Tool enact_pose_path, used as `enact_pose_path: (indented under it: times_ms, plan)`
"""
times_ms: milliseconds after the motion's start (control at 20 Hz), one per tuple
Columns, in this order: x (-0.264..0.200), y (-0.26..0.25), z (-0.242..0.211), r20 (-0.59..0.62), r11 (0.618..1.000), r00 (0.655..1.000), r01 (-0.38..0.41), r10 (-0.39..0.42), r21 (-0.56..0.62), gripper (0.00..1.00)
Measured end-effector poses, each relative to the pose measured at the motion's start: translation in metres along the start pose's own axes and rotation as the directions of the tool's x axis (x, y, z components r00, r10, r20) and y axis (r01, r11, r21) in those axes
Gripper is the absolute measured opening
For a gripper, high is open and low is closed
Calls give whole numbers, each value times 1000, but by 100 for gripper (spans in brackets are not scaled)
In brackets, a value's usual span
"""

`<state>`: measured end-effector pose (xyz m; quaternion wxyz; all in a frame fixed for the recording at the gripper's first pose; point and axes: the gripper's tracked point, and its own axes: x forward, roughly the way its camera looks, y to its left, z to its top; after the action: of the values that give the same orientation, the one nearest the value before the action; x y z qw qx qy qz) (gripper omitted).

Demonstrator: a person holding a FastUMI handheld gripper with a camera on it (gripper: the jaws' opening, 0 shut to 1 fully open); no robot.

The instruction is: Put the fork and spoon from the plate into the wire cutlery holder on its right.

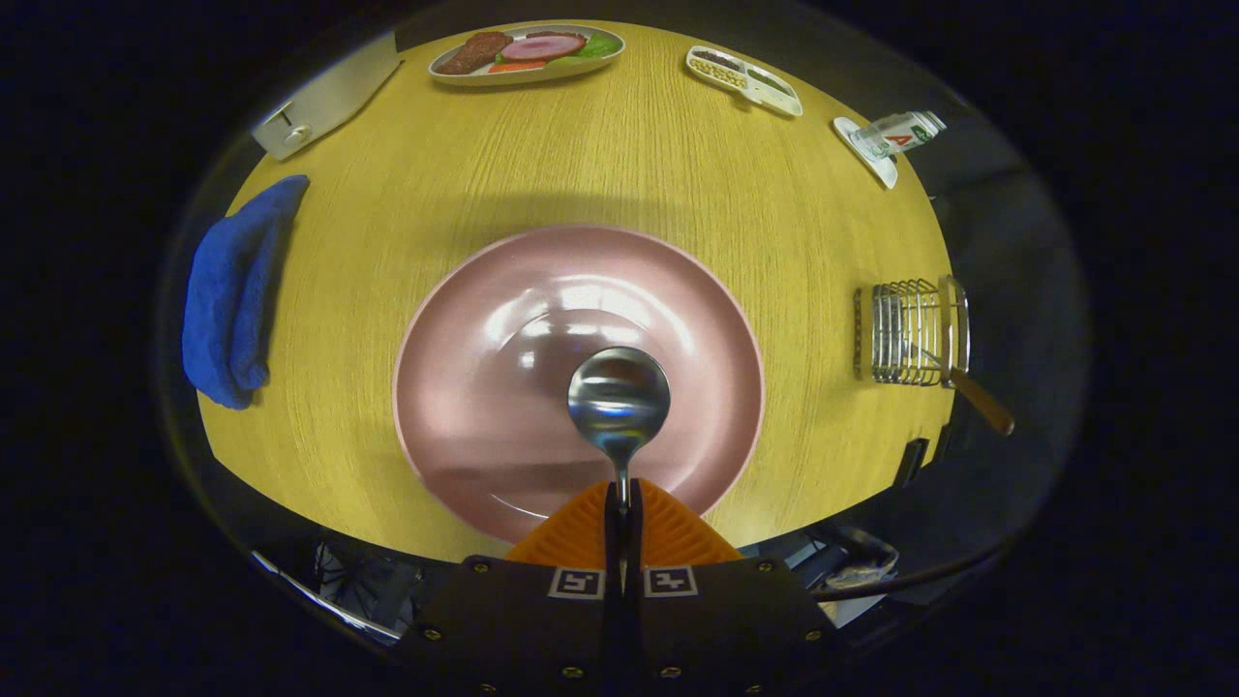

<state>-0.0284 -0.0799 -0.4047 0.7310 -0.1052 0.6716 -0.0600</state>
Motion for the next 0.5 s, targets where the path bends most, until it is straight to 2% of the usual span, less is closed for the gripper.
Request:
enact_pose_path:
  times_ms: [150,500]
  plan:
    - [-21,-21,9,16,999,999,39,-39,-13,0]
    - [-80,-106,17,28,979,979,199,-200,34,1]
